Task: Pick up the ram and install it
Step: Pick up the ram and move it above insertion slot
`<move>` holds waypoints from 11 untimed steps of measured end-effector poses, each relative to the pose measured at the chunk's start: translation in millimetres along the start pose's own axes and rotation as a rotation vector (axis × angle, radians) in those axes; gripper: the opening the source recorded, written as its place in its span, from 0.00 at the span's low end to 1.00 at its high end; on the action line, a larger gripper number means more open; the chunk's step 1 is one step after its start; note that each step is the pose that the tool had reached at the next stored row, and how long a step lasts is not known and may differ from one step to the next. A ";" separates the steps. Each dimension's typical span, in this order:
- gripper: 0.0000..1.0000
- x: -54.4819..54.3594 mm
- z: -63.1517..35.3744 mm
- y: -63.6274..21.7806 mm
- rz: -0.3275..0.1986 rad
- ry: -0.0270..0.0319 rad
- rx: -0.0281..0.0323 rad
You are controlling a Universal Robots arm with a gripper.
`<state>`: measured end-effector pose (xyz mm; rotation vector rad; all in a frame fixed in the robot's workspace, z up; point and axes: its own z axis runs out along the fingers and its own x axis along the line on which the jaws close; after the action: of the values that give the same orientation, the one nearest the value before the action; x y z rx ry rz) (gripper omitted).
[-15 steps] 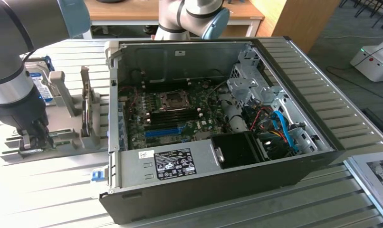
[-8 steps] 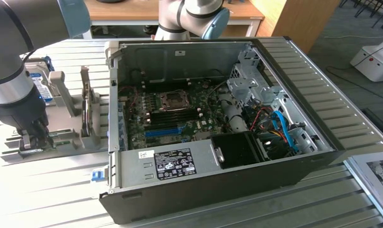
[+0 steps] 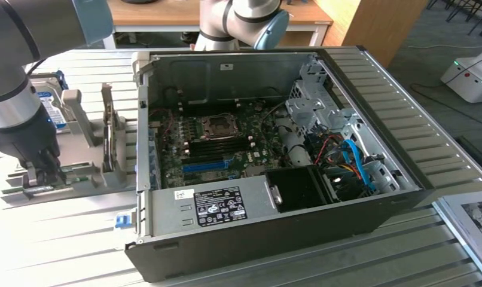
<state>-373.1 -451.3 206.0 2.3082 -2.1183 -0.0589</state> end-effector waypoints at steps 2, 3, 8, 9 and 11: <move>0.12 0.0 -1.6 0.0 0.000 0.0000 0.0000; 0.12 -0.1 -2.1 0.0 0.000 -0.0001 0.0001; 0.12 -0.1 -2.3 0.1 0.001 -0.0001 0.0001; 0.12 -0.1 -2.3 0.1 0.002 0.0000 0.0000; 0.12 -0.1 -2.3 0.1 0.005 -0.0002 0.0001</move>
<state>-373.1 -451.3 208.3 2.3026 -2.1245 -0.0590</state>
